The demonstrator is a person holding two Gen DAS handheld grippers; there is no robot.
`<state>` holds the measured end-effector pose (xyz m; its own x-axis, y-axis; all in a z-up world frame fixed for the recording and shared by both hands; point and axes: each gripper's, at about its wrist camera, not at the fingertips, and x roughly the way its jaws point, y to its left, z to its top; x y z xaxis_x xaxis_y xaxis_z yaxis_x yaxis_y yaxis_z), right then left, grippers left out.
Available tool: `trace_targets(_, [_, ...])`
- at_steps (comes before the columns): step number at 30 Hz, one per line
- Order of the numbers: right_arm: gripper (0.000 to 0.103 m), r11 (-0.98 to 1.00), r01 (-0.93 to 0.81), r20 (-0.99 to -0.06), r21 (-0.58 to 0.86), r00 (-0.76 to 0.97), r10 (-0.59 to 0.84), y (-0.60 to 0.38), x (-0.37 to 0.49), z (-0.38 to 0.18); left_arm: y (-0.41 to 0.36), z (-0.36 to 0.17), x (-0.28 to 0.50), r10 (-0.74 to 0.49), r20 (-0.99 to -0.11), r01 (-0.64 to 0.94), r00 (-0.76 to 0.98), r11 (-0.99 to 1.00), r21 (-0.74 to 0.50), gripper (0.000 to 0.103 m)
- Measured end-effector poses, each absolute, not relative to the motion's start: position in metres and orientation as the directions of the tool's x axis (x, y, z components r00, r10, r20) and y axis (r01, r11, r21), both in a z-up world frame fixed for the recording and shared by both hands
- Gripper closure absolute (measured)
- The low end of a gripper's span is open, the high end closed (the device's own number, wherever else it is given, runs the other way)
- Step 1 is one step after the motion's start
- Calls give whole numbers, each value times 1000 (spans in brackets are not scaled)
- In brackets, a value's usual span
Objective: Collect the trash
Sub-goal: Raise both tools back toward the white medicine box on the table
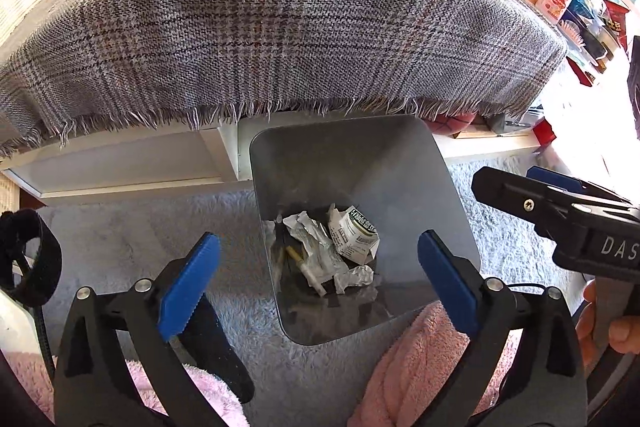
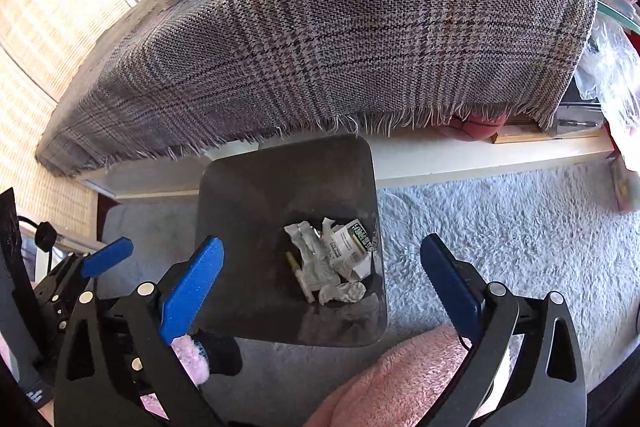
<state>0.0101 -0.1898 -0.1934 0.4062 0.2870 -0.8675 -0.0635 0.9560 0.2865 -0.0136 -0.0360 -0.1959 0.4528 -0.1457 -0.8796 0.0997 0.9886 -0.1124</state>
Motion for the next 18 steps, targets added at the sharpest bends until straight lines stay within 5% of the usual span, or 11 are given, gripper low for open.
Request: trace_targets(18, [4, 942, -43, -786, 332, 540, 301, -220, 44, -126, -5, -151, 5, -182, -844, 20, 505, 980, -199, 8])
